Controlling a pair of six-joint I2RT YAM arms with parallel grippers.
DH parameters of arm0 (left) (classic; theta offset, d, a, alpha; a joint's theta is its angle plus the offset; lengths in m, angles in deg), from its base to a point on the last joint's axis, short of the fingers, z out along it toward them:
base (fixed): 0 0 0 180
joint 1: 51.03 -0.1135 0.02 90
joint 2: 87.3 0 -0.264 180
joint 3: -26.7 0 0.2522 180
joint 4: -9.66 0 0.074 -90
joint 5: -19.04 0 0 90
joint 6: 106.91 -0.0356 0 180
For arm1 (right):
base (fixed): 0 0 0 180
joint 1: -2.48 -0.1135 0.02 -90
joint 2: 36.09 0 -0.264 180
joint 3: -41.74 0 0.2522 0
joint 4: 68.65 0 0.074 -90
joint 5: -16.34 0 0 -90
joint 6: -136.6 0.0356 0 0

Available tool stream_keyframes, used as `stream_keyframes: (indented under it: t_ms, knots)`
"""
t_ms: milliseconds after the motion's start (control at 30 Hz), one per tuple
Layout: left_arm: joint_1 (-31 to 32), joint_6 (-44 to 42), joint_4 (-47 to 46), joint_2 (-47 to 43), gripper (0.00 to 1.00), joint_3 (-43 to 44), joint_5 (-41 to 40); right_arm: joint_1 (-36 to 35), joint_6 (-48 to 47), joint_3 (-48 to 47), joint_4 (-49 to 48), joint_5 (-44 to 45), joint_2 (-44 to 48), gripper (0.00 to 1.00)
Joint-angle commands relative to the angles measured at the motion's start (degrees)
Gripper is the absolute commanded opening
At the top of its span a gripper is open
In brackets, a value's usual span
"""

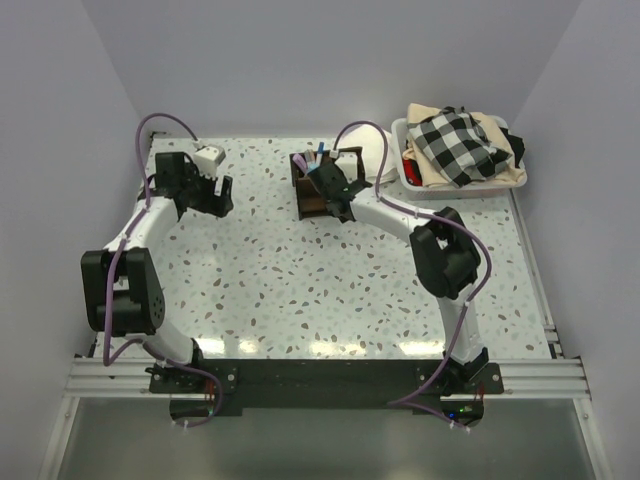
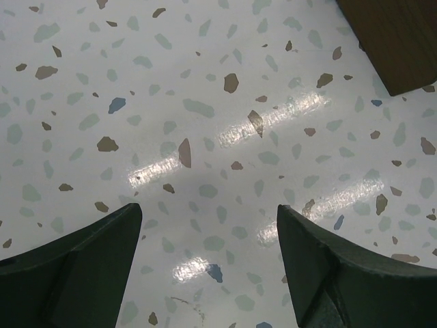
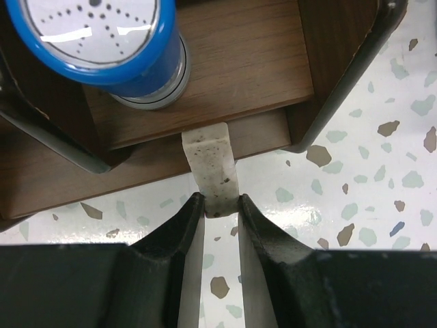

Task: Sort the stationery into containers
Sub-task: Place the stationery in the storage box.

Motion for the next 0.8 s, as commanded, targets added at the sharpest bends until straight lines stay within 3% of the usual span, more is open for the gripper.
stream_keyframes:
  t_ms: [0,467,767]
  knots:
    - [0.2,0.4,-1.5,-2.6,0.85,-0.7,1.0,0.9,-2.0,-1.6,-5.8,-0.1,1.5,0.0]
    - [0.2,1.0,-2.2,-2.5,0.85,-1.2,1.9,2.8,-11.5,0.9,-7.5,-11.0,4.1,0.0]
    - [0.5,1.3,-2.8,-2.2,0.85,-1.5,2.1,5.6,-13.6,1.7,-8.0,-11.6,5.3,0.0]
